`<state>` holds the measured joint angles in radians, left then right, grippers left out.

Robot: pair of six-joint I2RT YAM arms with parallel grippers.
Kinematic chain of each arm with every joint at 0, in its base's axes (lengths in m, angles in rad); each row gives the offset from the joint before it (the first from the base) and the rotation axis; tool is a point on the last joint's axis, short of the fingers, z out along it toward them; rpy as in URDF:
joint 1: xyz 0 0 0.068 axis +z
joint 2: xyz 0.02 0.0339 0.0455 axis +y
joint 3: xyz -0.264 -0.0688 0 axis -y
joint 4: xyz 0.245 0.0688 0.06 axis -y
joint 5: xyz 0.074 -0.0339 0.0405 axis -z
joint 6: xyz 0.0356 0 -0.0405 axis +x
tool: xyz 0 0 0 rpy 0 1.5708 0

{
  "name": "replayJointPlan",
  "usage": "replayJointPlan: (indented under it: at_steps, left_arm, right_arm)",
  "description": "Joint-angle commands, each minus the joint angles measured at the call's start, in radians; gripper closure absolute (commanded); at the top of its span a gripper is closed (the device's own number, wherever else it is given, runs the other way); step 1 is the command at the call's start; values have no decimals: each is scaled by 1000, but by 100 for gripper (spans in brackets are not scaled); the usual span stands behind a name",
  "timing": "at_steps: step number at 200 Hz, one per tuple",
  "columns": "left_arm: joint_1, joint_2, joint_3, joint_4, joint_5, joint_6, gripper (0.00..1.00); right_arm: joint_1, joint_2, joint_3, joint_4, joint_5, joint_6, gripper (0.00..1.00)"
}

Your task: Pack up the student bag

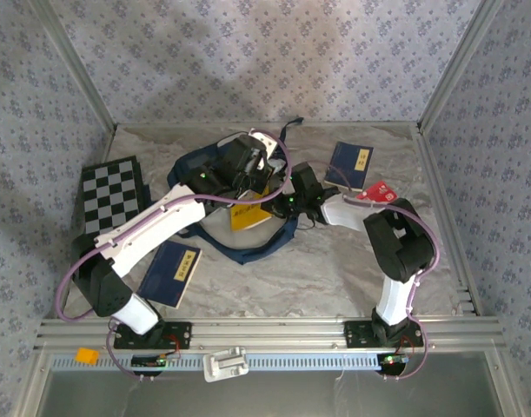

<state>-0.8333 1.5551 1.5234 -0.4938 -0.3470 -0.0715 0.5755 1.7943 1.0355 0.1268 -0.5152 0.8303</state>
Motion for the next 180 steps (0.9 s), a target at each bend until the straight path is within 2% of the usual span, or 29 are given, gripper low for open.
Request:
replayJointPlan:
  at_steps: [1, 24, 47, 55, 77, 97, 134, 162, 180]
  left_arm:
    - [-3, -81, 9, 99, 38, 43, 100]
    - [0, -89, -7, 108, 77, 56, 100]
    - [9, -102, -30, 117, 112, 56, 100]
    - [12, -106, -34, 114, 110, 51, 100]
    - [21, -116, -45, 114, 109, 50, 100]
    - [29, -124, -52, 110, 107, 49, 100]
    - [42, -135, -74, 111, 97, 44, 100]
    - [43, -139, -90, 121, 107, 34, 100]
    - [45, -139, -95, 124, 109, 25, 100]
  right_arm:
    - [56, -34, -18, 15, -66, -16, 89]
    - [87, 20, 53, -38, -92, -62, 90]
    - [46, 97, 102, -41, -94, -61, 88]
    - [31, 106, 108, -43, -68, -58, 82]
    - [17, 104, 118, -64, -14, -81, 57]
    - [27, 72, 97, -110, 23, -105, 48]
    - [79, -73, 34, -332, 245, -169, 40]
    - [123, -99, 28, -410, 273, -172, 37]
    - [165, -67, 39, -405, 242, -162, 39]
